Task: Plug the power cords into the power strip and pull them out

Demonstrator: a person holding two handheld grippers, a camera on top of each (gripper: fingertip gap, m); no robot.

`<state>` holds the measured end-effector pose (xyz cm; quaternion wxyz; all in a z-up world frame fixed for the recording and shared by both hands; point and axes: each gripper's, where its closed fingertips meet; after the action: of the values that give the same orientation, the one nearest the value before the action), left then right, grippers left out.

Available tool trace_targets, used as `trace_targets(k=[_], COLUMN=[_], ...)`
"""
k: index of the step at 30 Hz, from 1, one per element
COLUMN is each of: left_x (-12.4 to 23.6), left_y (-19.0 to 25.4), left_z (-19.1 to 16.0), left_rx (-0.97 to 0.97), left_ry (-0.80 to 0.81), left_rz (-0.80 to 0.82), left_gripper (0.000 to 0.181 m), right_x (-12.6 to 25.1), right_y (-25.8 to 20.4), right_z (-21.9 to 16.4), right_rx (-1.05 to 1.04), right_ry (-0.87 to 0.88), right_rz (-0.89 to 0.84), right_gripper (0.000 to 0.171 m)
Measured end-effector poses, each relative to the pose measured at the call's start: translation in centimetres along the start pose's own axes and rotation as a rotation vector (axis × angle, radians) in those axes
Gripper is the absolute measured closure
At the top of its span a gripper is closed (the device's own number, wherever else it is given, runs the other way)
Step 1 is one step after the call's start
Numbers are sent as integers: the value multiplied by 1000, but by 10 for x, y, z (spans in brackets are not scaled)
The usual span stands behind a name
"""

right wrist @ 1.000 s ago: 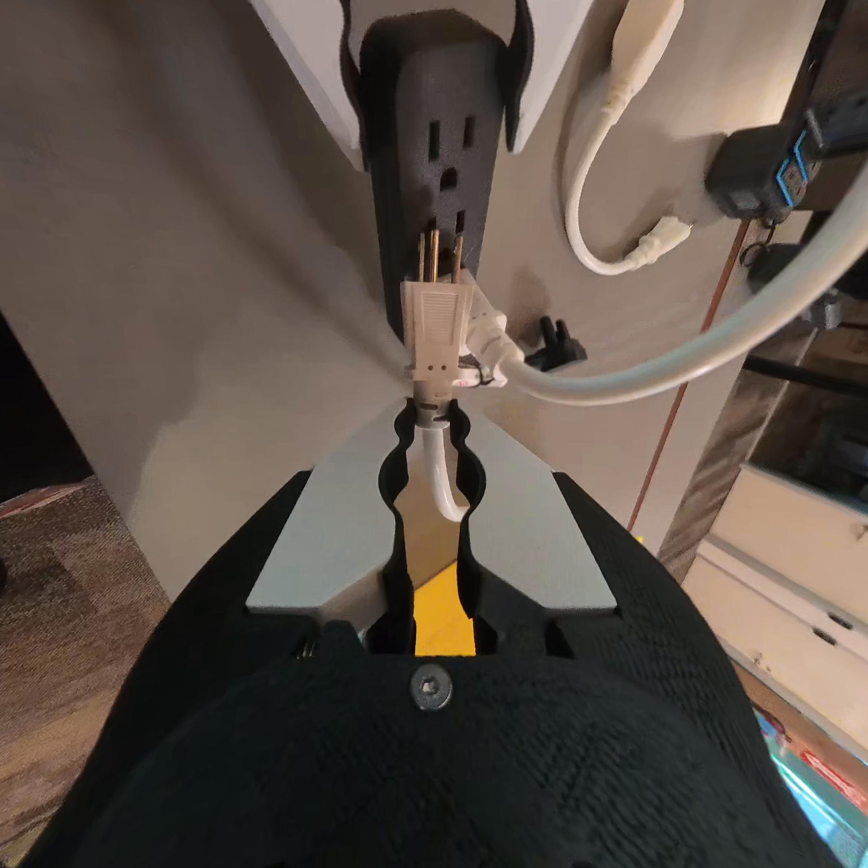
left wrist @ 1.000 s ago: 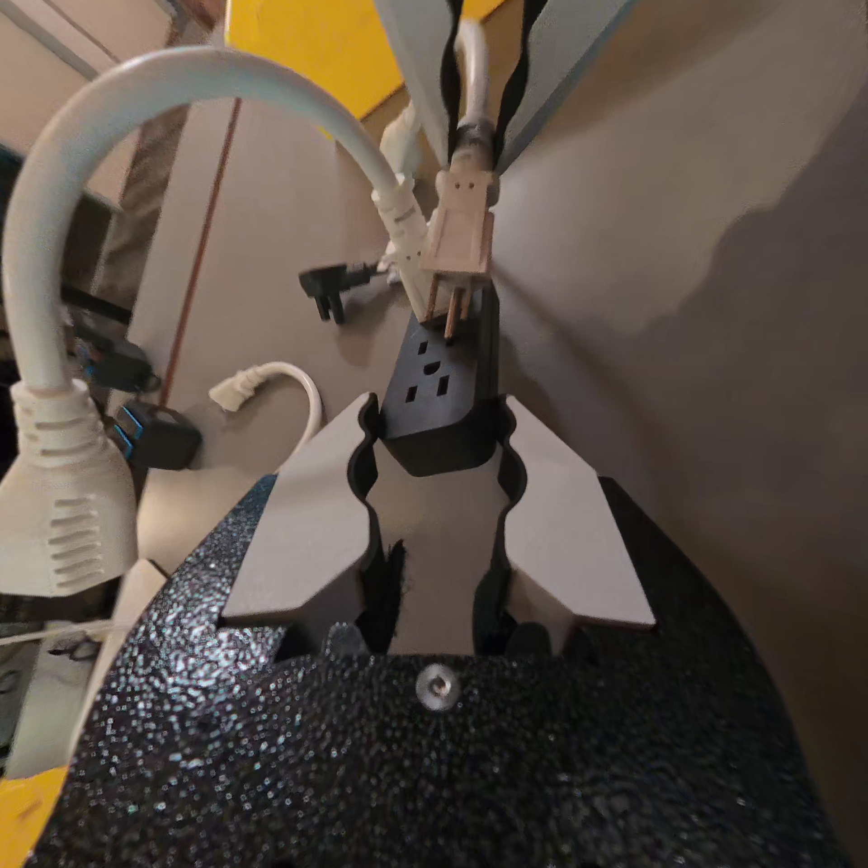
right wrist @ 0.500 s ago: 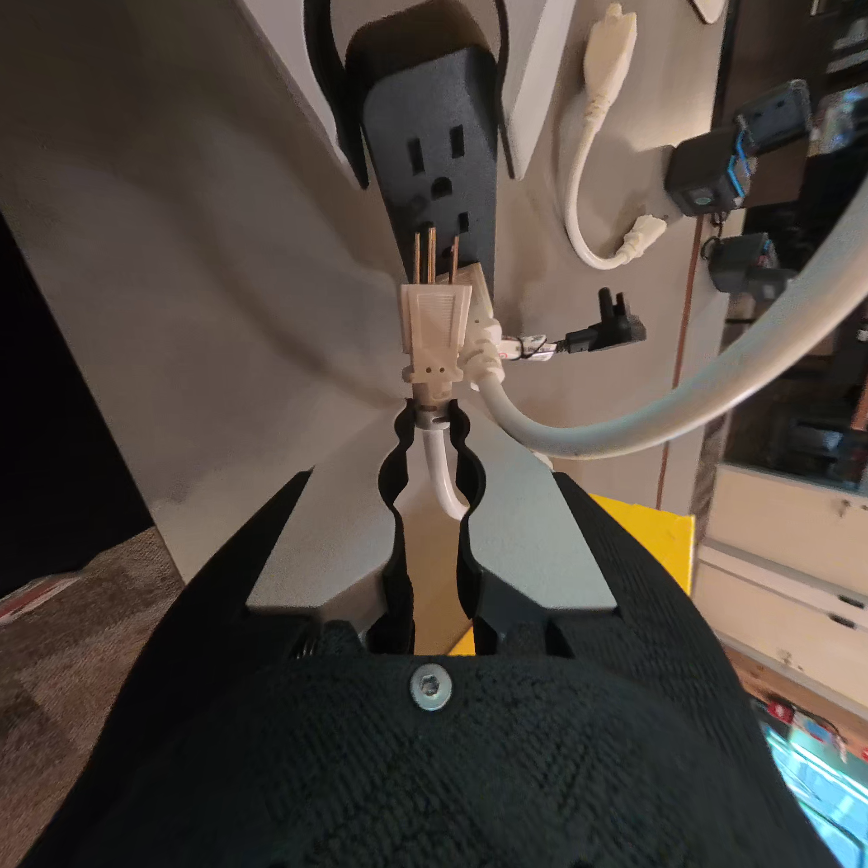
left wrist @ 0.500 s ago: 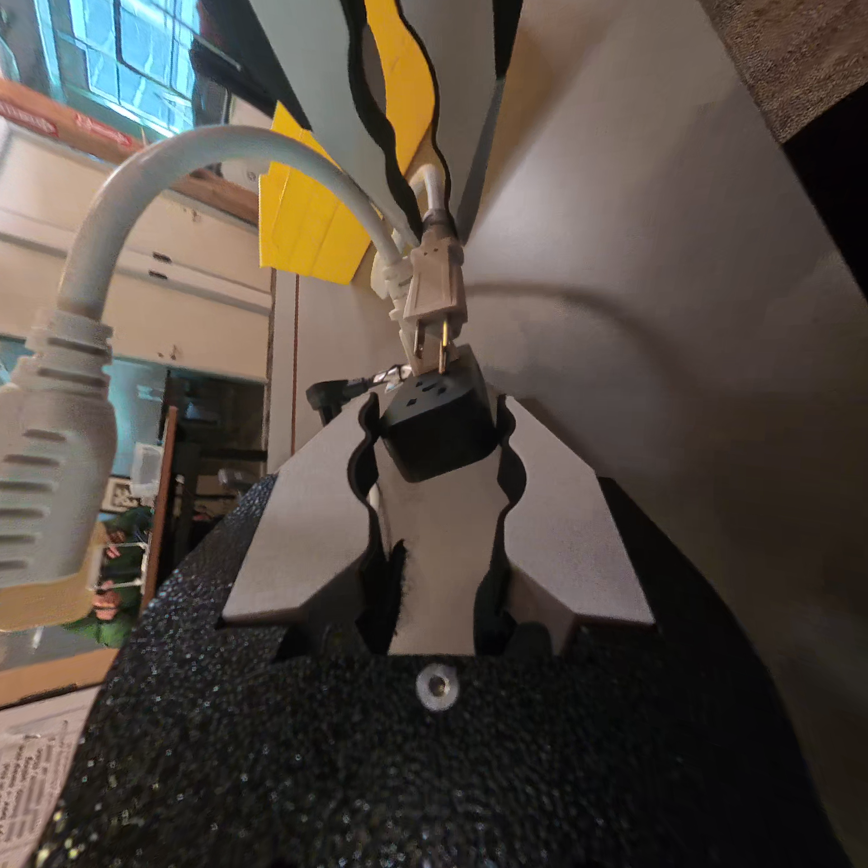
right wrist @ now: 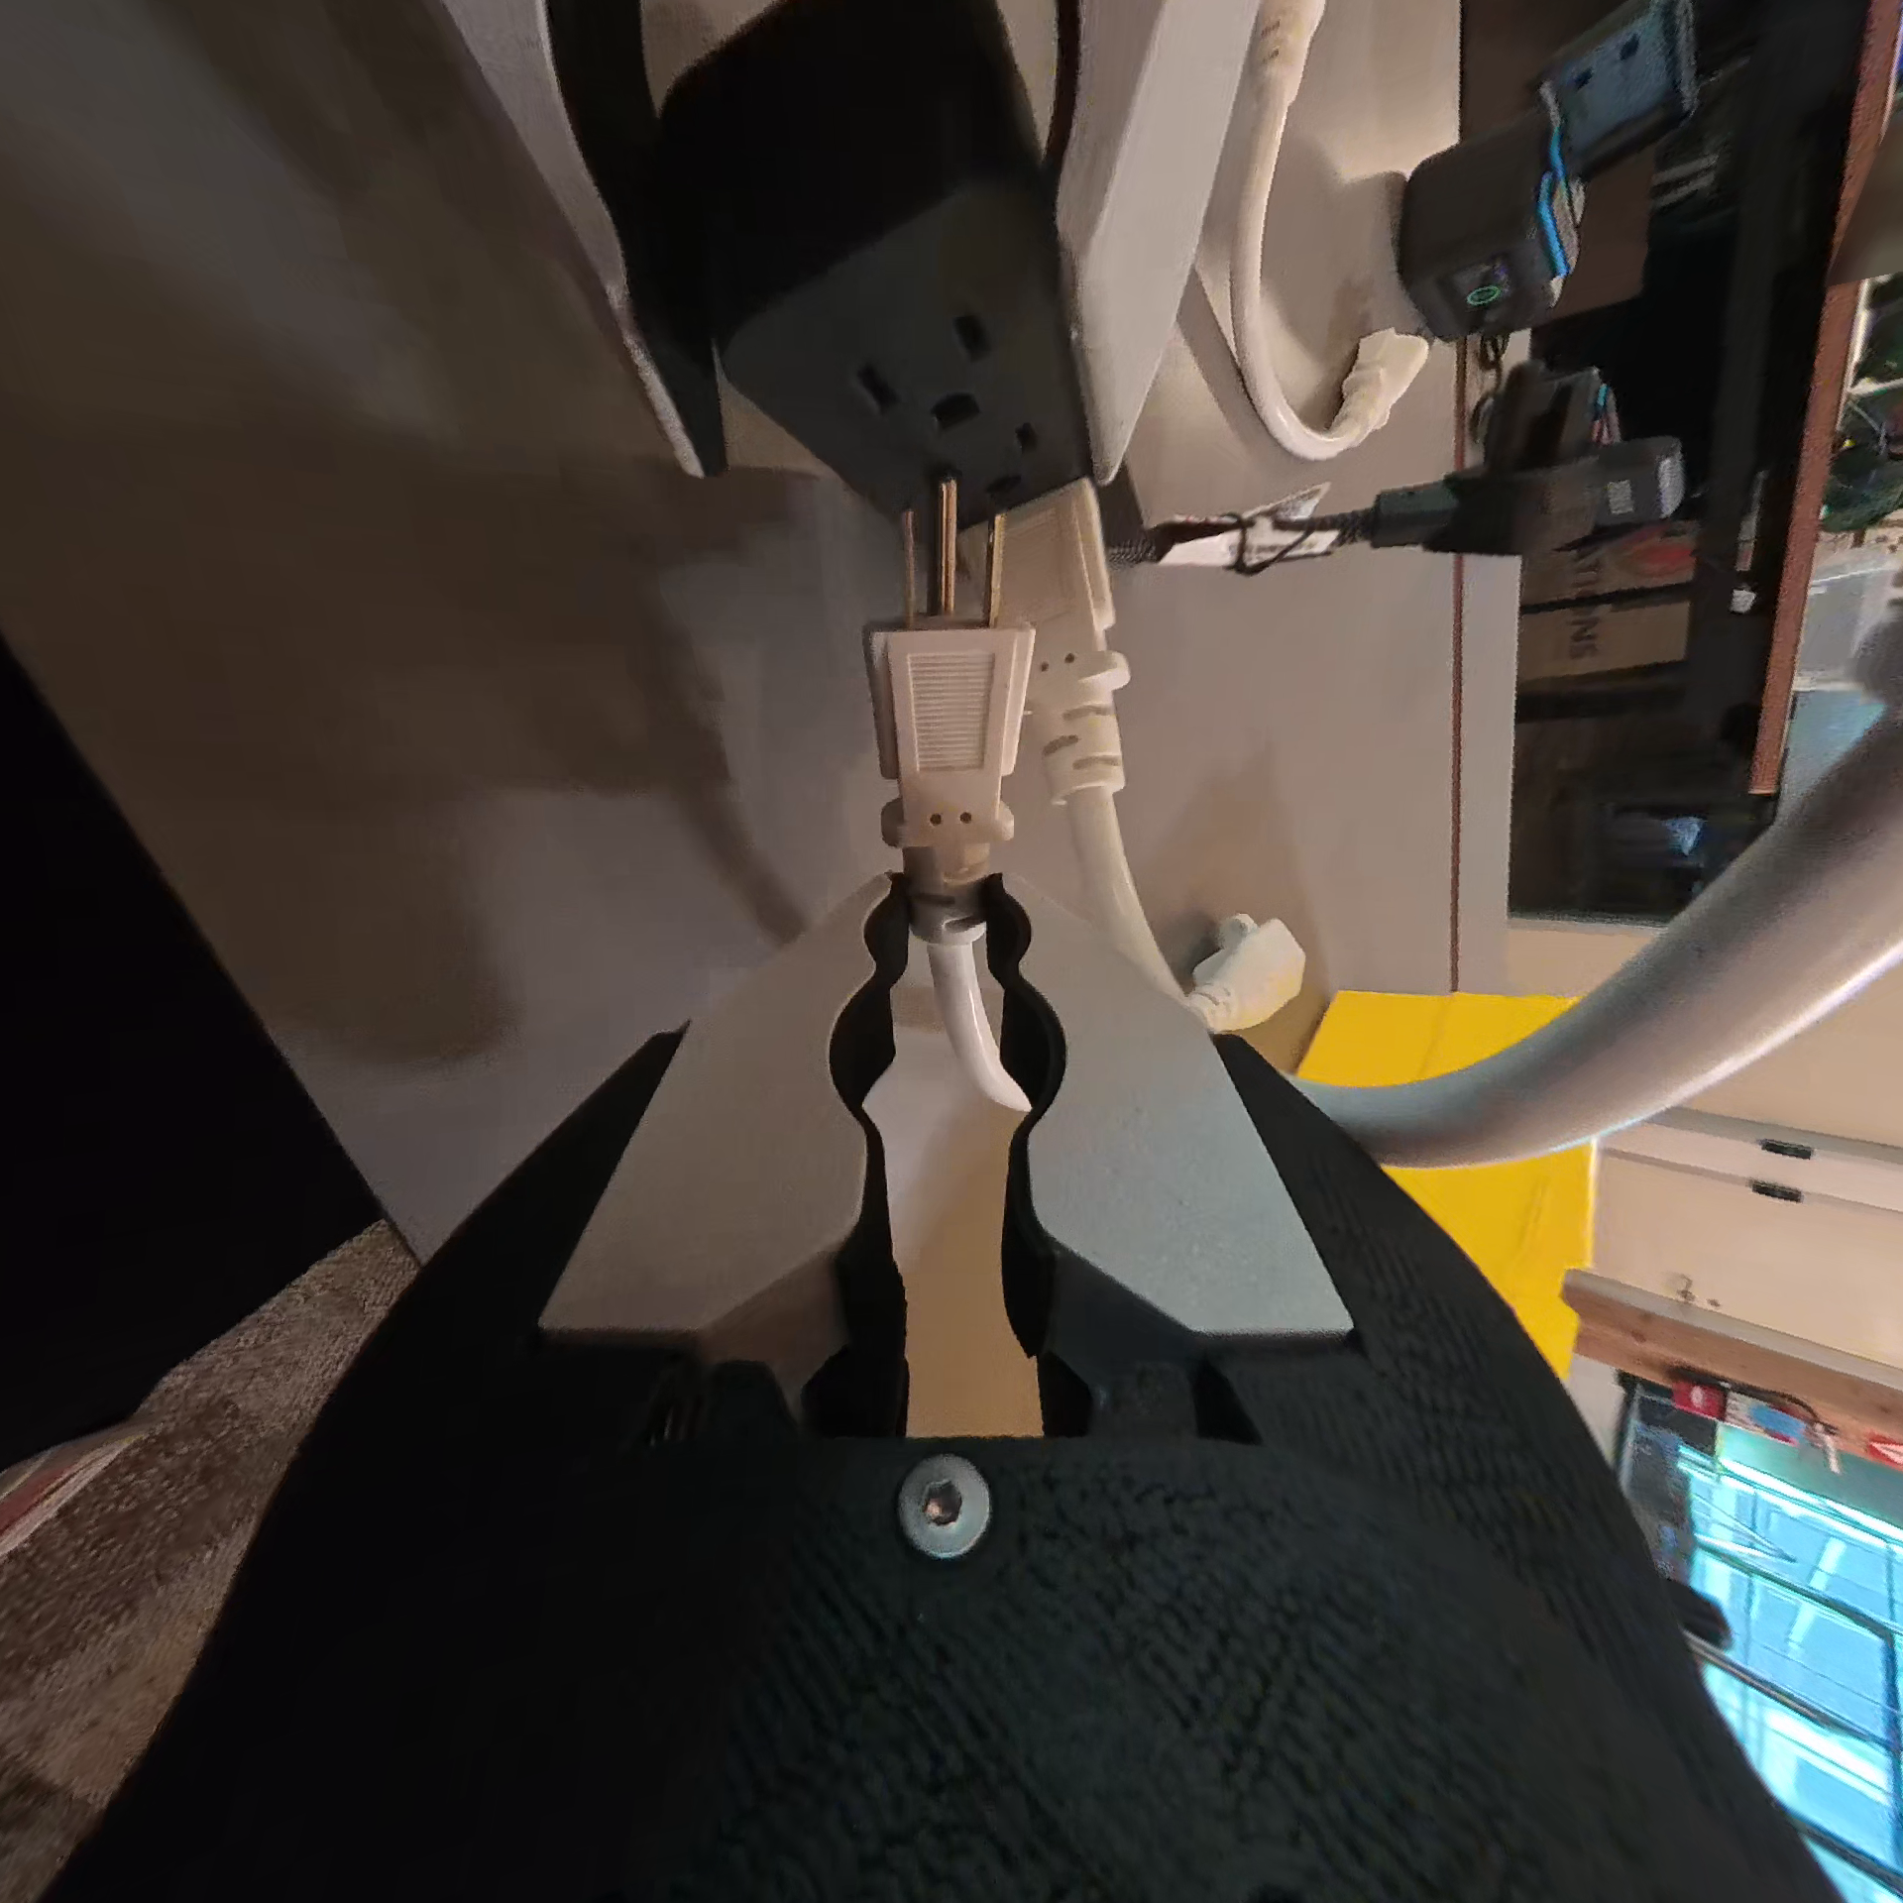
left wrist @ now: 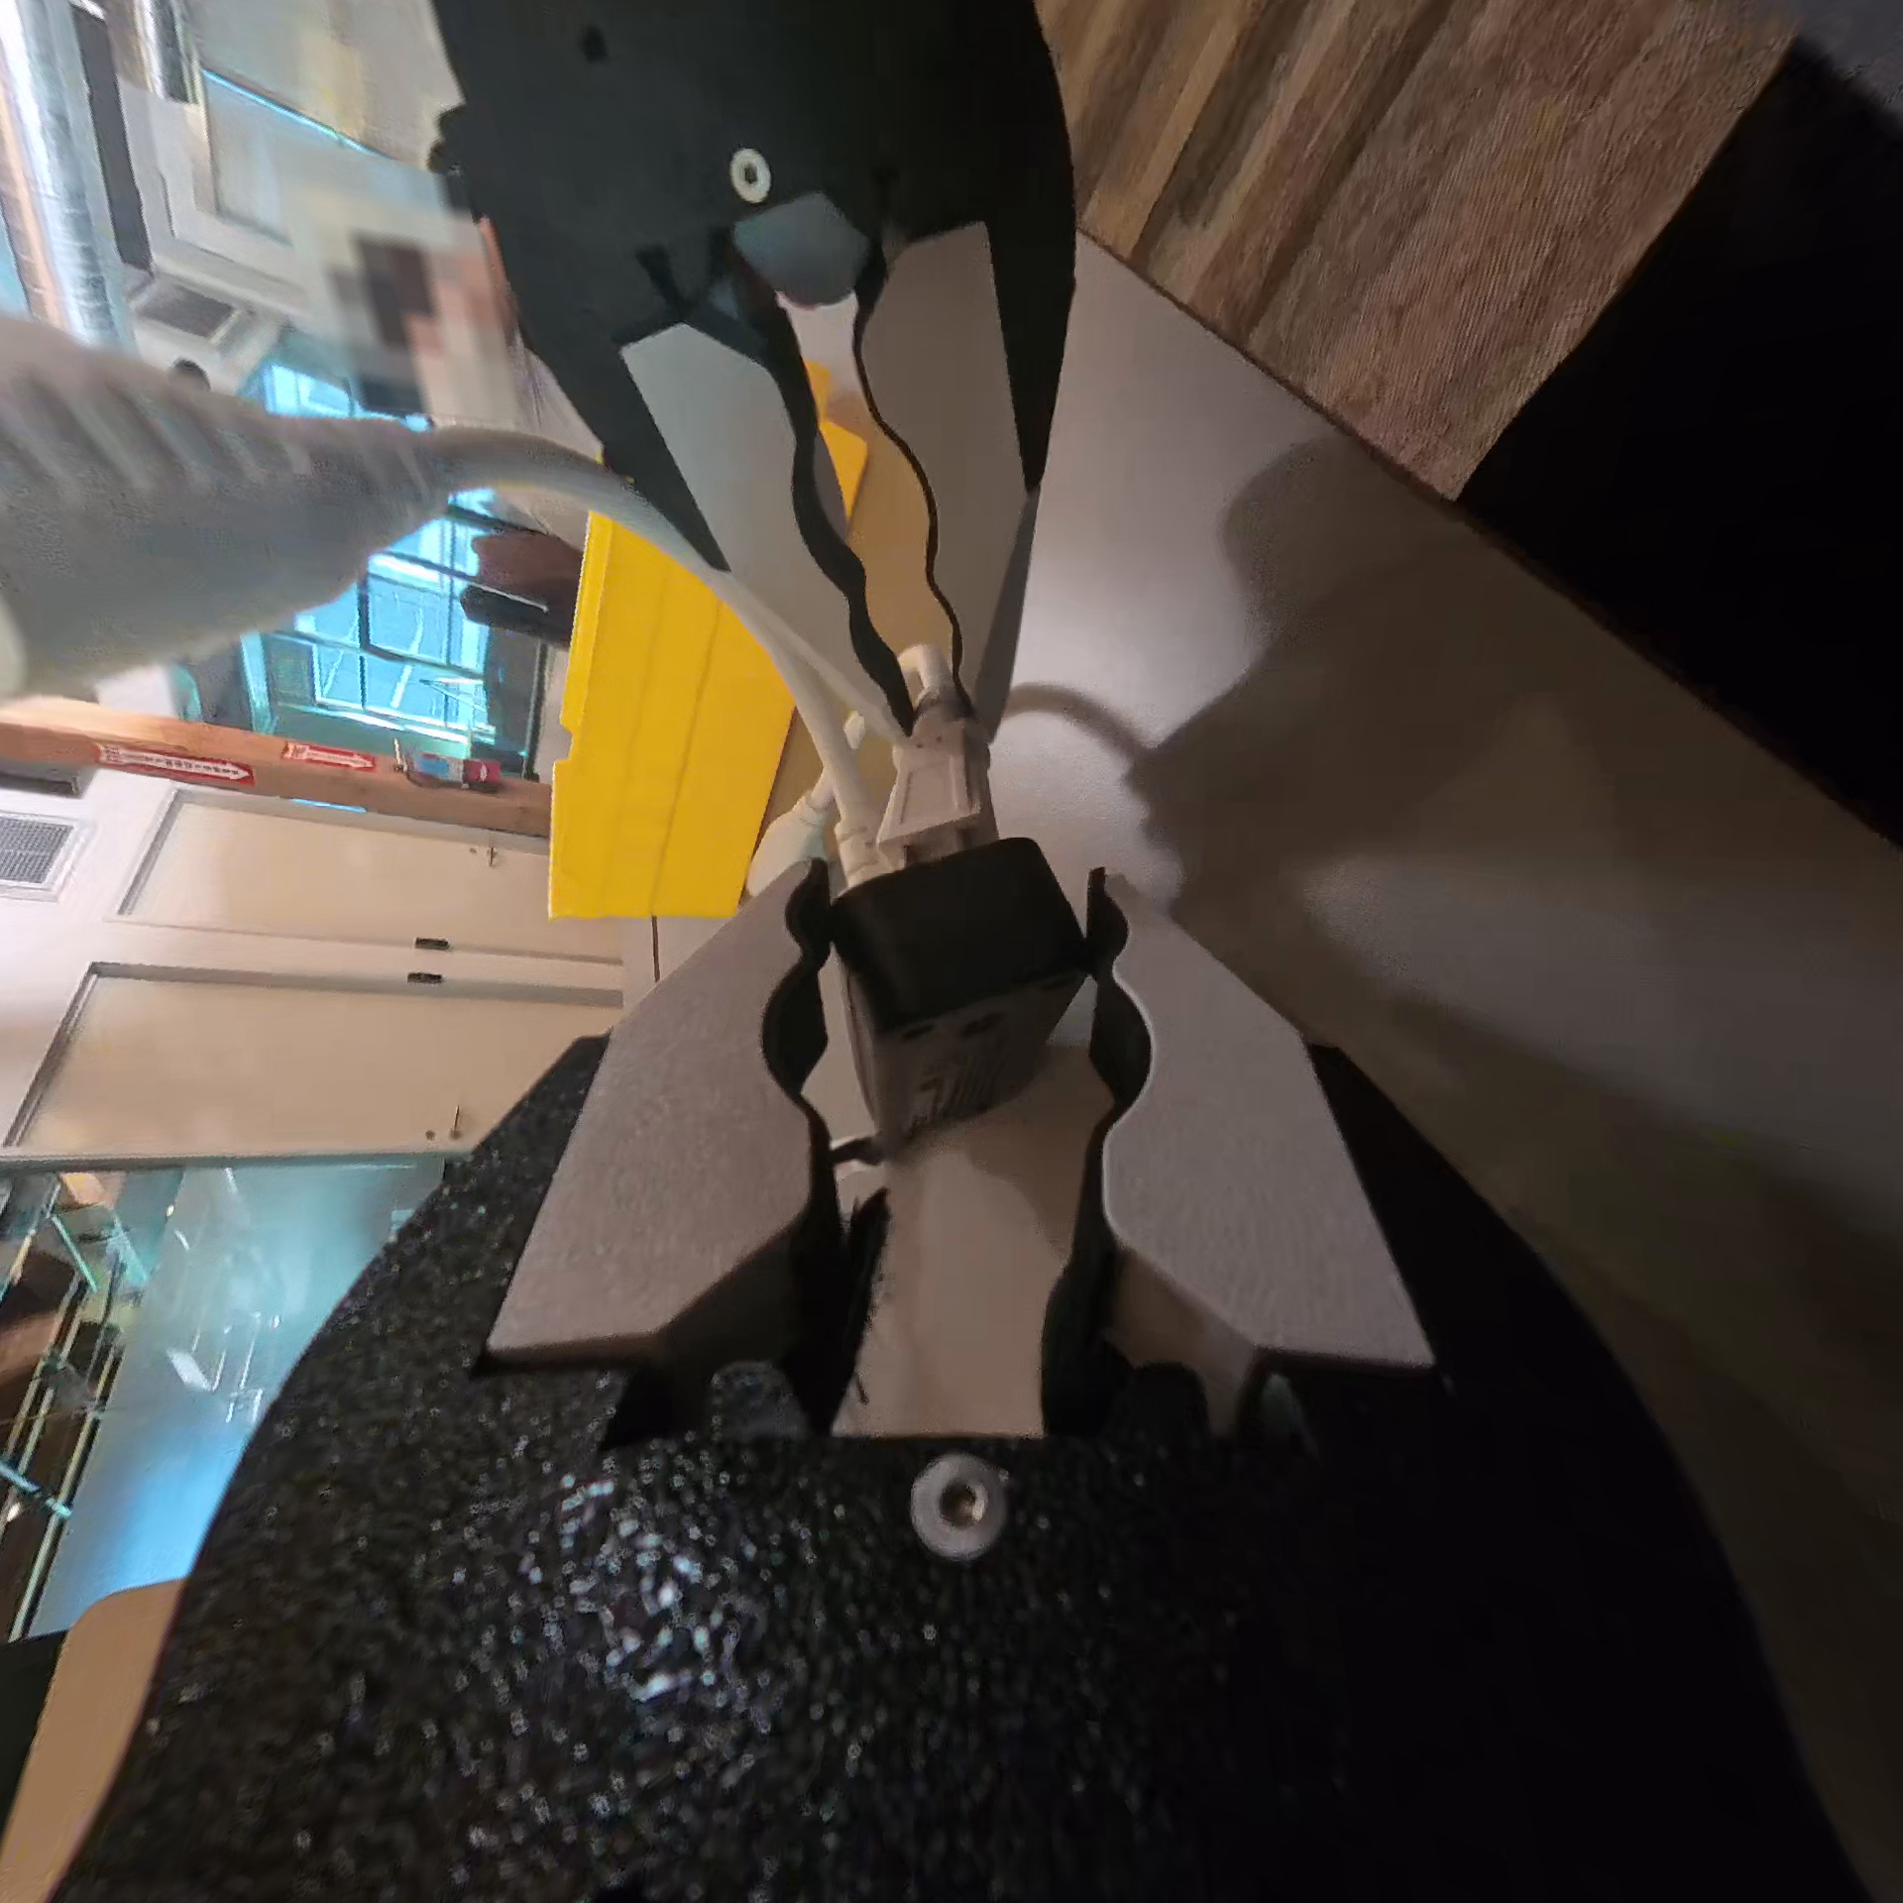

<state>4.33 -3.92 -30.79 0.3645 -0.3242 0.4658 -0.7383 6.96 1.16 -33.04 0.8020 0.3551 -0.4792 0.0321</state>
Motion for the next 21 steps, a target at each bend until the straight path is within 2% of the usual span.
trace_targets(k=[3,6,9,13,17,19,21], left_x=[0,0,-2,-2,-4,-6,-7], left_y=[0,-3,-2,-8,-5,-6,-7], left_z=[-5,-25,-50,-64,-74,-71,-68], left_rx=[50,80,58,82,78,104,106], left_ry=[17,-22,-97,-123,-159,-146,-144], left_rz=[15,37,36,35,-72,-145,-223], left_gripper=[134,130,118,112,102,91,90], right_x=[-4,-6,-9,-14,-20,-22,-22], right_y=[-2,-2,-2,-1,-3,-5,-5], right_z=[-6,-6,-2,-1,1,0,0], right_rx=[-8,-14,-34,-53,-40,-28,-11], right_ry=[-7,-5,14,20,5,-2,-9], right_rz=[-16,-35,-42,-50,-30,-16,-14], right_gripper=[159,159,159,159,158,158,159])
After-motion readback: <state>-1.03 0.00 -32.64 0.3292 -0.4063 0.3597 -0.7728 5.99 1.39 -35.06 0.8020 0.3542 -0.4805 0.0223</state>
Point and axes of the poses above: each gripper's, where its closed fingertips meet, x back along the fingers, z out of its top, y = z × x across the jaws, and after that the axes turned 14 degrees about z, right-handed
